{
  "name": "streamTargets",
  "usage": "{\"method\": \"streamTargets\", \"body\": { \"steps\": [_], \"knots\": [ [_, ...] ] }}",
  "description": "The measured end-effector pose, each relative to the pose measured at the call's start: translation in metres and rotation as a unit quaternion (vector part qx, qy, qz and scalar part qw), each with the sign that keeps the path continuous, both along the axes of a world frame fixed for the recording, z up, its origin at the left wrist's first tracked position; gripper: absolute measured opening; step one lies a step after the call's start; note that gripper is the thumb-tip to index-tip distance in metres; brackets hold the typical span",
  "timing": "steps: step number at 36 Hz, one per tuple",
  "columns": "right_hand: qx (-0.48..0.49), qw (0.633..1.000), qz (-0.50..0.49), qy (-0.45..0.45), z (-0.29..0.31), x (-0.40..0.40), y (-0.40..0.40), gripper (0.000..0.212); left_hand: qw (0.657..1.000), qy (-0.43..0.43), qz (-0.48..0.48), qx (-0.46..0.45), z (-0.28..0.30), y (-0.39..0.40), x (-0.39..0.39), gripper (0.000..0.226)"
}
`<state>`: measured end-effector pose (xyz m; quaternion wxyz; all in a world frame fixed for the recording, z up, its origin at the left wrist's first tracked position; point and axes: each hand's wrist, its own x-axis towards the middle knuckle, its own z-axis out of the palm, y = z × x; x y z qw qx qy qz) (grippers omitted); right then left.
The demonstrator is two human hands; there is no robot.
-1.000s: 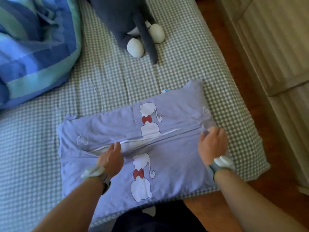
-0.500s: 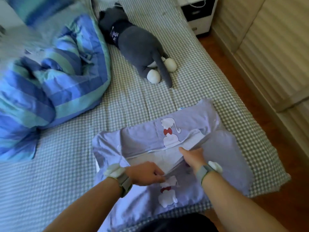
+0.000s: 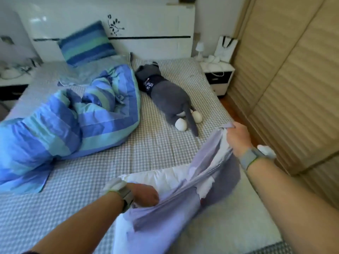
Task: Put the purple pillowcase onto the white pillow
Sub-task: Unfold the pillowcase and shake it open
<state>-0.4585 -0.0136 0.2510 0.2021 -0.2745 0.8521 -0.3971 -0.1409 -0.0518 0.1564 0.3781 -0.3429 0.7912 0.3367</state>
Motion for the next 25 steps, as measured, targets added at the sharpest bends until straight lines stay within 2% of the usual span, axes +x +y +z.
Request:
{"method": "streamTargets", "body": {
  "steps": [1,2,3,5,7,8,9,10,12,14,16,18,22,25],
  "knots": [
    [-0.014,0.998,0.036,0.052,0.032,0.004,-0.011,0.023,0.999,0.04,0.017,0.005,0.028,-0.008,-0.014,0.042],
    [-0.015,0.995,0.073,0.066,0.045,0.011,-0.02,0.022,0.994,0.085,0.066,0.018,0.042,-0.011,-0.025,0.048],
    [-0.033,0.988,0.108,0.102,0.072,0.019,-0.029,0.021,0.982,0.157,0.104,-0.018,0.065,-0.021,-0.038,0.057],
    [-0.058,0.973,0.161,0.155,0.102,0.038,-0.036,0.014,0.921,0.329,0.173,-0.121,0.109,-0.035,-0.068,0.077],
    [-0.103,0.954,0.195,0.203,0.14,0.053,-0.043,0.008,0.834,0.475,0.223,-0.172,0.173,-0.049,-0.092,0.093],
    [-0.102,0.95,0.203,0.212,0.144,0.061,-0.045,0.009,0.815,0.501,0.231,-0.18,0.186,-0.054,-0.104,0.097],
    [-0.126,0.944,0.204,0.226,0.161,0.066,-0.052,0.01,0.8,0.511,0.222,-0.226,0.214,-0.064,-0.115,0.094],
    [-0.147,0.937,0.211,0.235,0.172,0.069,-0.055,0.009,0.791,0.499,0.213,-0.281,0.231,-0.07,-0.122,0.081],
    [-0.211,0.925,0.212,0.235,0.198,0.068,-0.06,0.007,0.758,0.446,0.22,-0.422,0.268,-0.078,-0.128,0.04],
    [-0.25,0.906,0.223,0.257,0.213,0.06,-0.064,0.014,0.714,0.419,0.232,-0.511,0.297,-0.081,-0.127,0.021],
    [-0.245,0.891,0.241,0.297,0.217,0.049,-0.063,0.026,0.669,0.436,0.232,-0.555,0.319,-0.08,-0.123,0.015],
    [-0.167,0.885,0.241,0.362,0.206,0.037,-0.066,0.031,0.635,0.422,0.199,-0.615,0.335,-0.082,-0.115,0.006],
    [-0.033,0.883,0.185,0.431,0.178,-0.024,-0.075,0.025,0.609,0.281,0.127,-0.731,0.36,-0.085,-0.1,0.015],
    [-0.056,0.897,0.118,0.423,0.173,-0.074,-0.083,0.023,0.595,0.186,0.168,-0.763,0.361,-0.092,-0.075,0.021]
  ]
}}
